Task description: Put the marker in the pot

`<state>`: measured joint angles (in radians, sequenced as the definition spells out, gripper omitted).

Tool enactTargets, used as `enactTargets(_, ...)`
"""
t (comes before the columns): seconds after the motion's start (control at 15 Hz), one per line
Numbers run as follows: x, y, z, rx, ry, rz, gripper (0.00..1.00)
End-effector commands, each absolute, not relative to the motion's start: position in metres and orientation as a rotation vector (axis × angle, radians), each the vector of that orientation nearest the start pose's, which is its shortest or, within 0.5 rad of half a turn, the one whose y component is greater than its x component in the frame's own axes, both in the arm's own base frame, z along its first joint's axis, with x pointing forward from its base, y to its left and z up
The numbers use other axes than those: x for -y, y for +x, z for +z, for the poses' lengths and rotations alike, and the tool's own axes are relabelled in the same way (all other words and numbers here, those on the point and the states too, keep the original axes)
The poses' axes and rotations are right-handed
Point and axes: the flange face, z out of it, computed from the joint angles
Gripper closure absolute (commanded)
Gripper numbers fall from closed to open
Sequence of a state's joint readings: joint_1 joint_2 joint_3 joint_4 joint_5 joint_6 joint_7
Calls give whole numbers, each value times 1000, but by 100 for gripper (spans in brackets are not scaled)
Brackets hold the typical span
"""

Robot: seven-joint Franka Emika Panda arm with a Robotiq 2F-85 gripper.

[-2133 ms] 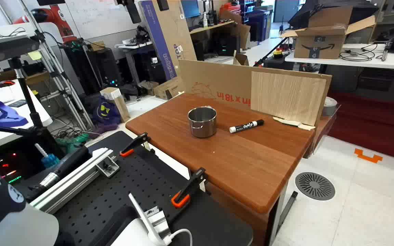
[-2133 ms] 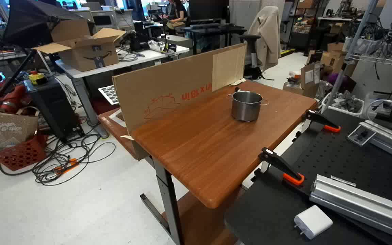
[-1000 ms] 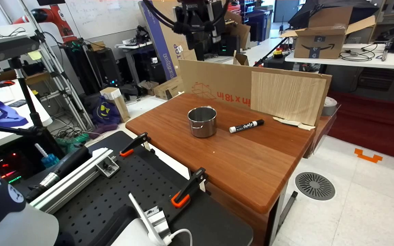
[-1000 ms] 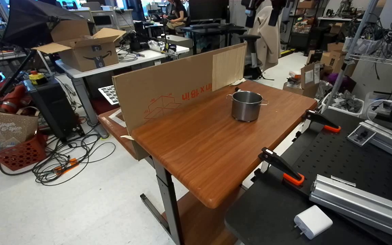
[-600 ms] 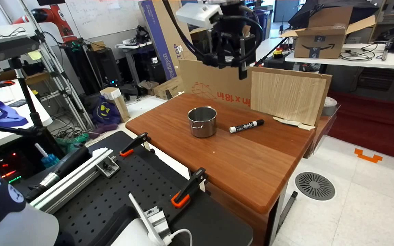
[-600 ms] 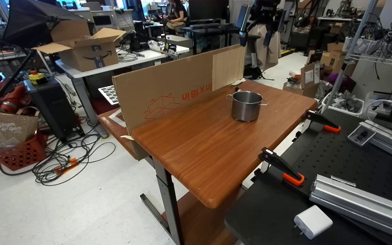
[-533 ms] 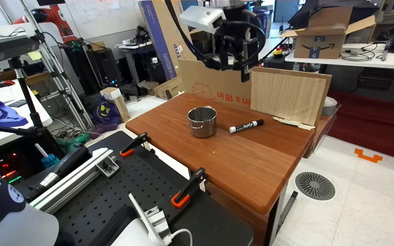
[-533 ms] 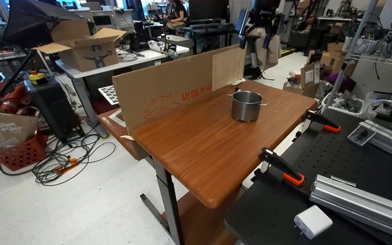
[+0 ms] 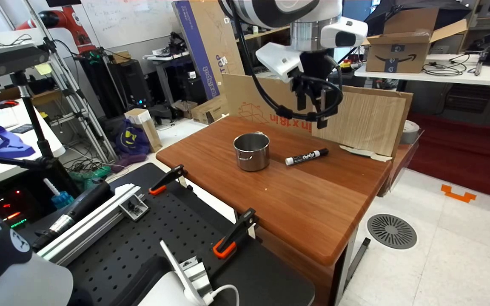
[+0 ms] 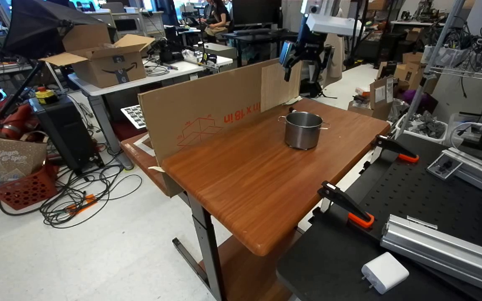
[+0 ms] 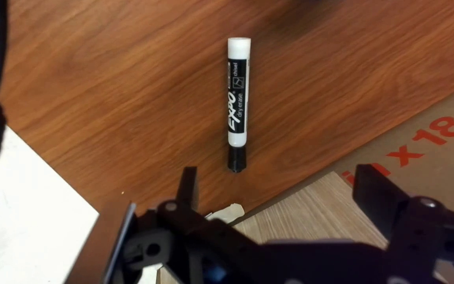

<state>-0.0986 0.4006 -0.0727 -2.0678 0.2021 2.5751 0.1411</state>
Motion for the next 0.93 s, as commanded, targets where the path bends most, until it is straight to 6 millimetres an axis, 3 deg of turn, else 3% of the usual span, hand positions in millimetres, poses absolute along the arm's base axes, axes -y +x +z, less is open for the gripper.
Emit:
enactTargets(0.0,112,608,222,-801,-2940,-160,0)
enactTargets(0.6,122,621,156,-921,-2956,-56,0)
enactTargets(0.67,121,622,153,-928,-2957,-54,9)
enactTargets(0.73,121,623,149,-934,-2959,-47,26)
enactTargets(0.87,121,627,144,-947,-2967,-45,42)
